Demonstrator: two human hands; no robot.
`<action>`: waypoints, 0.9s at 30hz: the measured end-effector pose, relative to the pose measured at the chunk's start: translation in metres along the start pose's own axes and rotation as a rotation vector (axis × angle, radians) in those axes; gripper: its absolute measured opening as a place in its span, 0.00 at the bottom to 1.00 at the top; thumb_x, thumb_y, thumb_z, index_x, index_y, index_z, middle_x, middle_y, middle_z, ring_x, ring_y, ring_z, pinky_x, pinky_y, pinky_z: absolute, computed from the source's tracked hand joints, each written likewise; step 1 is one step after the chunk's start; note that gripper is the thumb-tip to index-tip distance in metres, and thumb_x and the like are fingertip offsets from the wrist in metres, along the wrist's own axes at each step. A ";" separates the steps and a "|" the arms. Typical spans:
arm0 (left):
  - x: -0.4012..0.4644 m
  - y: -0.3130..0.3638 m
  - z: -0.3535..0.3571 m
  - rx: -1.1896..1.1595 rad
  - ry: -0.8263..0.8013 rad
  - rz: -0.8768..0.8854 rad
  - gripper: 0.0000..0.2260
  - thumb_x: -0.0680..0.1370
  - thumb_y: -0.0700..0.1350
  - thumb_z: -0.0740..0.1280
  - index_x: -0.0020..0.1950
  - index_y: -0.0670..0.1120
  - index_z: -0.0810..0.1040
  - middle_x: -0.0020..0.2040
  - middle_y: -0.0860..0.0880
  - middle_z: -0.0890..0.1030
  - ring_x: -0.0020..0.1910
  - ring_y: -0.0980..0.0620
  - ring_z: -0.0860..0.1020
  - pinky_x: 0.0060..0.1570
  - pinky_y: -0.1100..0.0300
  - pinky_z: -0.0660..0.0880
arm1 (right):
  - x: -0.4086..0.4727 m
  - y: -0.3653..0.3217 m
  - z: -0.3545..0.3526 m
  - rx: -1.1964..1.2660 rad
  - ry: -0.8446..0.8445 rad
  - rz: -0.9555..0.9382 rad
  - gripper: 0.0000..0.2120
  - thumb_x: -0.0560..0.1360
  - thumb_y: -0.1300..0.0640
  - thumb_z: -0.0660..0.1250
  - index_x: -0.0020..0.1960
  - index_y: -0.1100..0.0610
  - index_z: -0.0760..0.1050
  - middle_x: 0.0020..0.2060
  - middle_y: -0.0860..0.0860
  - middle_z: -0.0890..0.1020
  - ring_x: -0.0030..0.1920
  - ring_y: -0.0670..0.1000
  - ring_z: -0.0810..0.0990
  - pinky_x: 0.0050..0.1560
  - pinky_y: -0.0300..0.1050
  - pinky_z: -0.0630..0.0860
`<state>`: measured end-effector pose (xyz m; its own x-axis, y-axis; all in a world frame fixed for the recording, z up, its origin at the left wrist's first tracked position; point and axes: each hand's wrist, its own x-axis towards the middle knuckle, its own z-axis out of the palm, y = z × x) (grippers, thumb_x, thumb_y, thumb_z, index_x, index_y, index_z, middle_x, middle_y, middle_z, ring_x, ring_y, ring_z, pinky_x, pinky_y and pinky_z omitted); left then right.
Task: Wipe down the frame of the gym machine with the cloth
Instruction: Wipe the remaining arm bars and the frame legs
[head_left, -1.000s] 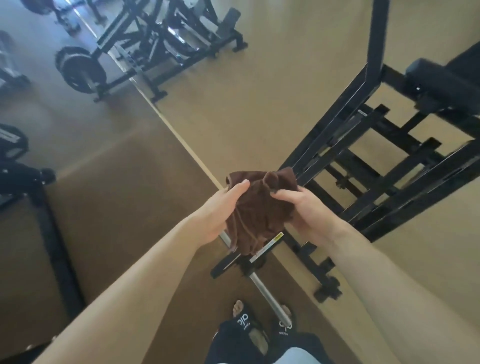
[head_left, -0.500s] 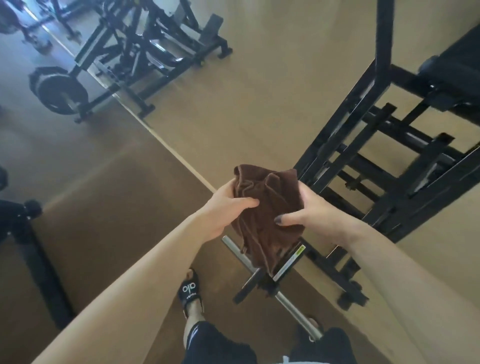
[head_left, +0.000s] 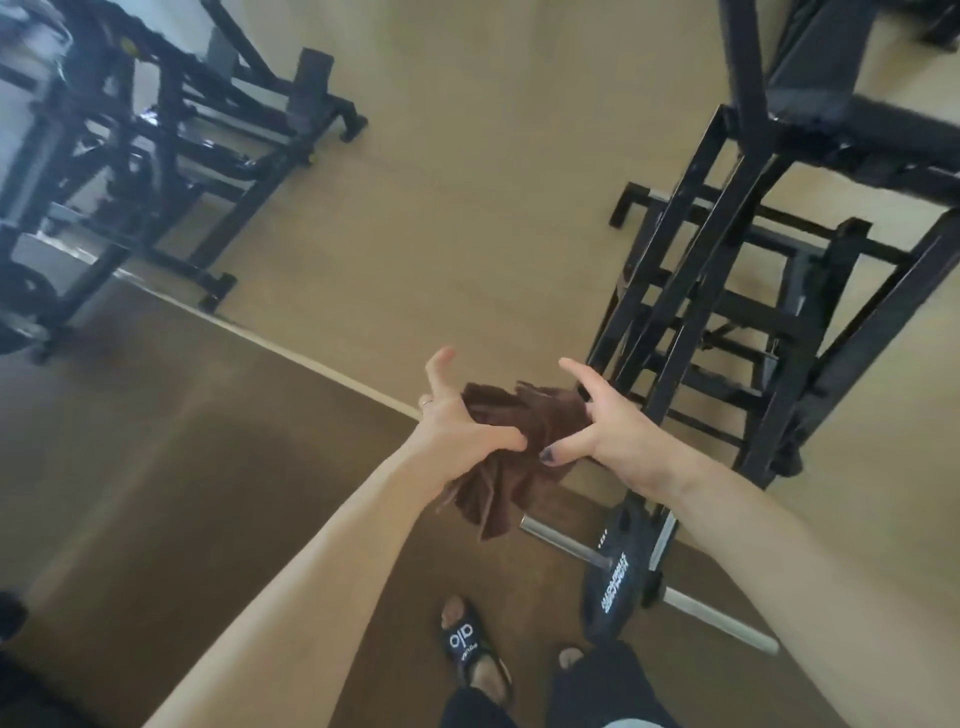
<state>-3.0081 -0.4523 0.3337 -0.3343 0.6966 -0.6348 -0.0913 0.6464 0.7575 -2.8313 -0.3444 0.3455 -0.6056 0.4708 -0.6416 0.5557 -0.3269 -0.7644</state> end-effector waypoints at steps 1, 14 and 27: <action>0.001 0.010 -0.007 0.142 -0.023 0.052 0.51 0.63 0.42 0.81 0.72 0.69 0.52 0.65 0.46 0.66 0.52 0.49 0.78 0.39 0.64 0.79 | 0.004 -0.008 0.003 -0.098 0.019 -0.024 0.53 0.65 0.70 0.79 0.80 0.44 0.57 0.71 0.51 0.71 0.70 0.51 0.70 0.69 0.47 0.71; 0.151 0.108 -0.043 1.224 -0.291 0.429 0.06 0.76 0.52 0.70 0.53 0.57 0.80 0.49 0.53 0.74 0.53 0.48 0.76 0.55 0.51 0.76 | 0.103 -0.046 -0.032 -0.436 0.309 -0.134 0.07 0.73 0.52 0.77 0.48 0.52 0.82 0.56 0.46 0.72 0.53 0.47 0.75 0.55 0.42 0.71; 0.299 0.234 -0.039 0.736 -0.422 0.248 0.16 0.74 0.56 0.76 0.55 0.49 0.80 0.49 0.49 0.84 0.47 0.53 0.82 0.45 0.56 0.78 | 0.187 -0.115 -0.074 1.065 0.535 -0.062 0.11 0.78 0.60 0.72 0.59 0.55 0.79 0.50 0.52 0.88 0.50 0.51 0.87 0.52 0.48 0.81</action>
<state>-3.1658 -0.1050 0.3270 0.1229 0.8065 -0.5783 0.6138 0.3962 0.6829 -2.9666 -0.1583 0.3183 -0.1601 0.7090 -0.6868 -0.3714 -0.6879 -0.6235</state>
